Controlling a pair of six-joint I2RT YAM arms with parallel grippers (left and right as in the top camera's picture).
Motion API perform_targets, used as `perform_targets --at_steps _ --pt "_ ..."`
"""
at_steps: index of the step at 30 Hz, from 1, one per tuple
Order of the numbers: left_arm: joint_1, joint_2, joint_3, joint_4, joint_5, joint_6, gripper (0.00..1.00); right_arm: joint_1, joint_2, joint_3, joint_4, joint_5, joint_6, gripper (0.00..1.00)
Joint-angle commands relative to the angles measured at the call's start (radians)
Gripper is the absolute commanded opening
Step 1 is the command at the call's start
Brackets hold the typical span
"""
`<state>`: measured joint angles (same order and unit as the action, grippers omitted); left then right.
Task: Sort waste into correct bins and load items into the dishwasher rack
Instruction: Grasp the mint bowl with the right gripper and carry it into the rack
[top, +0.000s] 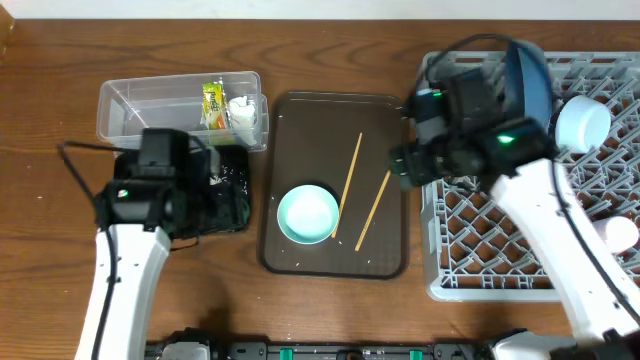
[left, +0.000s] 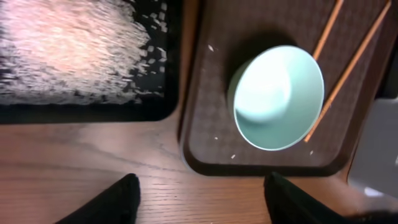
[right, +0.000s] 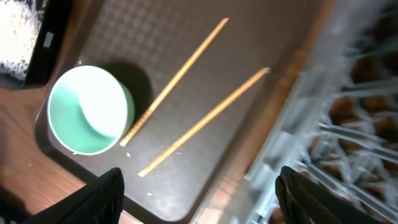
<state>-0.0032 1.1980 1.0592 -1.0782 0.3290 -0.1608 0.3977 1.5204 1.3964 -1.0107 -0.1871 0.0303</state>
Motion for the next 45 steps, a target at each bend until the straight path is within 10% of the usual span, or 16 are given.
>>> perform_targets --at_steps 1,16,27,45 --pt "0.028 -0.009 0.024 -0.011 -0.01 -0.002 0.68 0.068 0.071 -0.005 0.023 -0.006 0.075 0.77" --pt "0.031 -0.002 0.006 -0.013 -0.01 -0.002 0.69 0.266 0.425 -0.005 0.133 -0.046 0.195 0.59" --pt "0.031 -0.002 0.005 -0.013 -0.01 -0.002 0.7 0.269 0.483 0.006 0.196 -0.054 0.24 0.02" --pt "0.031 -0.002 0.005 -0.009 -0.01 -0.002 0.7 0.083 0.02 0.036 0.022 0.348 0.178 0.01"
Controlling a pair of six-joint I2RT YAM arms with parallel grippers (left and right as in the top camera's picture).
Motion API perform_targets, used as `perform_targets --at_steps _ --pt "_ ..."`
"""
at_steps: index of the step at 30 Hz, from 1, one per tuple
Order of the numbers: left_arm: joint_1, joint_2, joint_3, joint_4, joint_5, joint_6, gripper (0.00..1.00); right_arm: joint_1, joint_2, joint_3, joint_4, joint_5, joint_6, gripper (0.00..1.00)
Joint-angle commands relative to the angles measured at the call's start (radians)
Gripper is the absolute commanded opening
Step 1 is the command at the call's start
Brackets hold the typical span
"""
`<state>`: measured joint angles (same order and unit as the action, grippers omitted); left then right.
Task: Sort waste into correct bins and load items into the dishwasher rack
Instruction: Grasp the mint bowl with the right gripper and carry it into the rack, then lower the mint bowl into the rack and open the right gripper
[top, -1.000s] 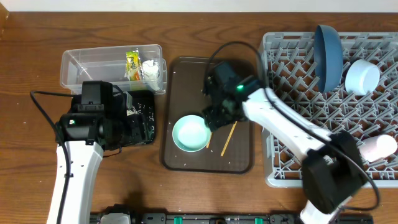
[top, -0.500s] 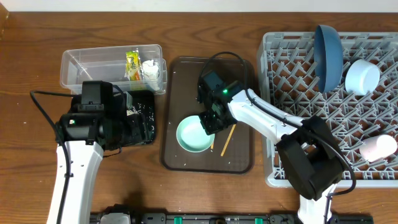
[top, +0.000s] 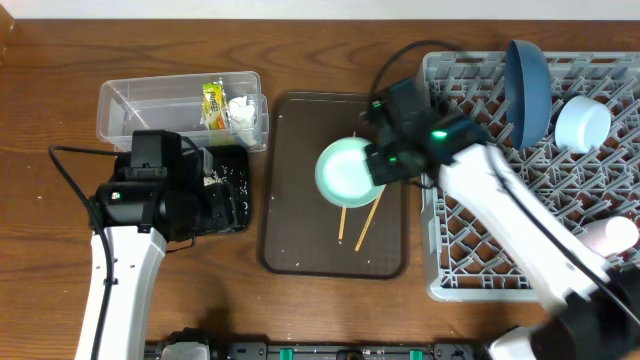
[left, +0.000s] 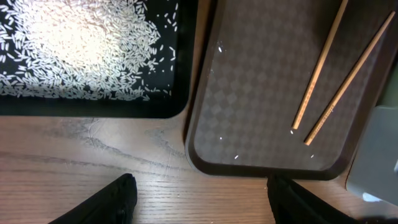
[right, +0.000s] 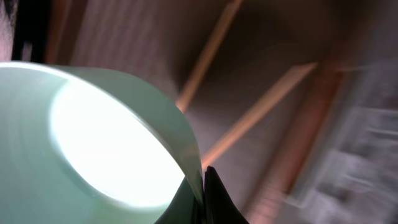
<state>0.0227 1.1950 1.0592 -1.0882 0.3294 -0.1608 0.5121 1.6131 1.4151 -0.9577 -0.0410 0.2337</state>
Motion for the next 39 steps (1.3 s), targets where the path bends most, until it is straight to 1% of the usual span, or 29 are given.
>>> perform_targets --at_steps 1,2,7,12,15,21,25,31,35,39 --pt "0.005 0.001 0.005 0.004 -0.01 -0.002 0.7 -0.042 -0.095 0.018 -0.047 0.249 -0.026 0.01" --pt "0.005 0.001 0.005 0.008 -0.01 -0.002 0.7 -0.058 -0.124 0.017 -0.07 0.315 -0.025 0.01" --pt "0.005 0.001 0.005 0.012 -0.01 -0.002 0.71 -0.136 -0.187 0.017 -0.12 0.521 -0.018 0.01" --pt "0.005 0.001 0.005 0.012 -0.01 -0.002 0.71 -0.243 -0.222 0.017 -0.097 0.644 -0.018 0.01" --pt "0.005 0.001 0.005 0.012 -0.01 -0.002 0.71 -0.311 -0.243 0.017 -0.073 0.665 -0.018 0.01" --pt "0.005 0.001 0.005 0.021 -0.01 -0.002 0.71 -0.45 -0.267 0.017 -0.021 0.666 -0.094 0.01" --pt "0.005 0.001 0.005 0.027 -0.01 -0.002 0.71 -0.544 -0.268 0.017 0.01 0.665 -0.113 0.01" --pt "0.005 0.001 0.005 0.031 -0.01 -0.002 0.71 -0.668 -0.267 0.017 0.113 0.666 -0.227 0.01" --pt "0.005 0.001 0.005 0.031 -0.01 -0.002 0.72 -0.724 -0.267 0.017 0.149 0.651 -0.254 0.01" --pt "0.005 0.001 0.005 0.031 -0.01 -0.002 0.72 -0.769 -0.257 0.017 0.194 0.683 -0.288 0.01"
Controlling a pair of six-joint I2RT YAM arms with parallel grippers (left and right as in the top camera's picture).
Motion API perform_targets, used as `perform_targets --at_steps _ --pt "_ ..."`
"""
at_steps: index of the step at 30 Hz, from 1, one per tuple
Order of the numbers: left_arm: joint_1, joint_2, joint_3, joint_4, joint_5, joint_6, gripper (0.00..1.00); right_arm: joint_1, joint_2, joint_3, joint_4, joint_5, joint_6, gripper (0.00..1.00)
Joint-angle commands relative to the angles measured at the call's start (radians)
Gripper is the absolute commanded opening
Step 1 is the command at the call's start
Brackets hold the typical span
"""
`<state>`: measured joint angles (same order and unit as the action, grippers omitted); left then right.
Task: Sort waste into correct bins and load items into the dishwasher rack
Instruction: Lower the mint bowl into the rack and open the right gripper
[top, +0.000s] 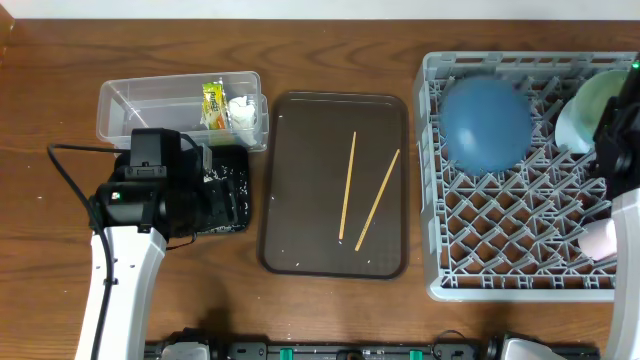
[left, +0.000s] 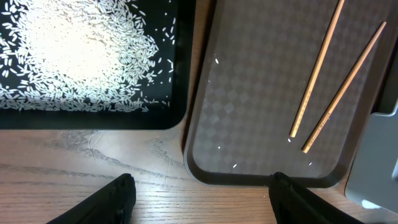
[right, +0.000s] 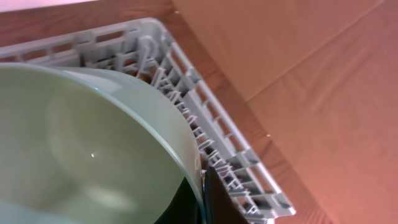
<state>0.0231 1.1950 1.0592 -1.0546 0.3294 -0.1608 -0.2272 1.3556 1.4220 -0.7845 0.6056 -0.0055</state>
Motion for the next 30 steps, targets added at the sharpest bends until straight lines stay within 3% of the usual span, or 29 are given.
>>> perform_targets --at_steps 1,8,21,30 --pt "0.005 0.001 0.005 -0.003 -0.01 -0.002 0.71 -0.042 0.006 0.01 0.037 0.038 -0.059 0.01" --pt "0.005 0.001 0.005 -0.003 -0.01 -0.002 0.71 -0.08 0.068 0.009 0.095 0.096 -0.131 0.01" --pt "0.005 0.001 0.005 -0.003 -0.01 -0.002 0.71 -0.082 0.264 0.009 0.2 0.666 0.02 0.01" --pt "0.005 0.001 0.005 -0.006 -0.01 -0.002 0.72 -0.146 0.389 0.009 0.217 0.705 0.018 0.02"
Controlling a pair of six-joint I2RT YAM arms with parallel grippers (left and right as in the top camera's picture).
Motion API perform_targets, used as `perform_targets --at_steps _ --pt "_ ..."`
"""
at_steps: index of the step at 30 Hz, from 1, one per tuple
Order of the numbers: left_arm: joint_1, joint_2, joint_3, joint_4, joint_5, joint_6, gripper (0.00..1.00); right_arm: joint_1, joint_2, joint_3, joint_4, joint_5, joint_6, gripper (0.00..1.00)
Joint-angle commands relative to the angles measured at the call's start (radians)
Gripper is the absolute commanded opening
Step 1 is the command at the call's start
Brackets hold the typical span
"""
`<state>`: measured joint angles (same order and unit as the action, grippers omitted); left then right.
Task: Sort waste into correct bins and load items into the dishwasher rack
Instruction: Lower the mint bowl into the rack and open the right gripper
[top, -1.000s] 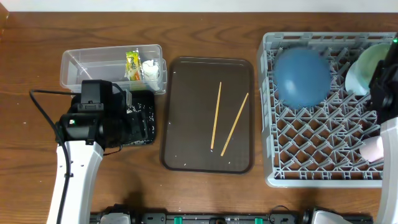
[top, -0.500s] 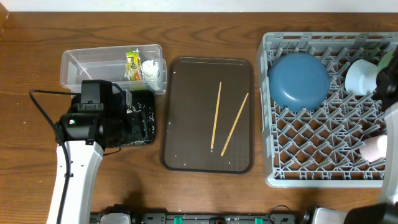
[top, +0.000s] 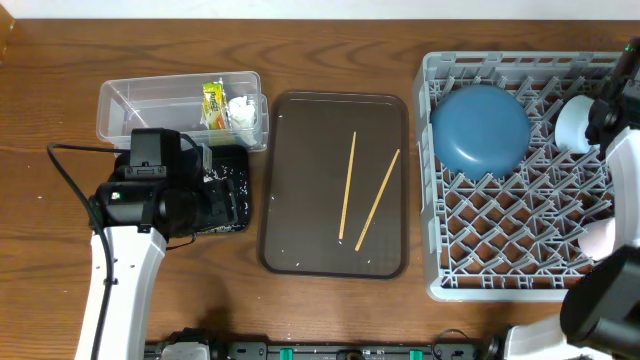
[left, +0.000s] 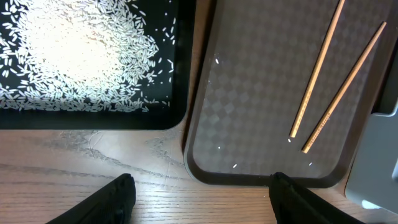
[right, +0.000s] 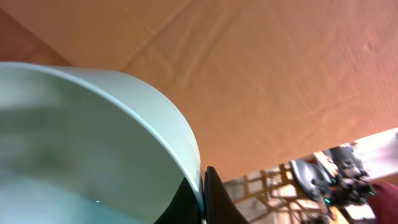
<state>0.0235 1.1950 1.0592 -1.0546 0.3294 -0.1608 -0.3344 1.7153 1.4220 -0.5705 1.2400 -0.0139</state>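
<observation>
My right gripper is shut on the rim of the mint green bowl, and its camera points up at a tan wall. In the overhead view only the right arm shows, at the far right edge of the grey dishwasher rack; the bowl itself is hidden there. Two wooden chopsticks lie on the brown tray. My left gripper hangs open over bare wood, just in front of the brown tray and the black tray of rice.
A blue bowl lies dome up in the rack, with a white cup beside it and a pink cup near the right edge. A clear bin with wrappers stands at the back left.
My right wrist has tilted, so its camera now faces the wall instead of the rack. The mint bowl has left the overhead view. The left arm has not moved.
The mint bowl sat on the brown tray with my right gripper open above the chopsticks. Then the gripper was shut on its rim, above the tray. Then it was over the rack's far right corner, where the blue bowl had gone from on edge to dome up. It is still held.
</observation>
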Motion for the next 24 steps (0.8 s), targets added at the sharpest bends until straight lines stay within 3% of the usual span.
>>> perform_targets --at_steps 1,15,24 --pt "0.004 0.001 0.005 -0.006 -0.01 -0.002 0.72 -0.049 0.04 0.009 0.003 0.07 0.023 0.02" --pt "0.004 0.001 0.005 -0.003 -0.01 -0.002 0.72 -0.095 0.137 -0.011 -0.002 -0.012 0.003 0.01" --pt "0.004 0.001 0.005 -0.003 -0.01 -0.002 0.72 -0.083 0.137 -0.08 -0.006 -0.048 0.076 0.01"
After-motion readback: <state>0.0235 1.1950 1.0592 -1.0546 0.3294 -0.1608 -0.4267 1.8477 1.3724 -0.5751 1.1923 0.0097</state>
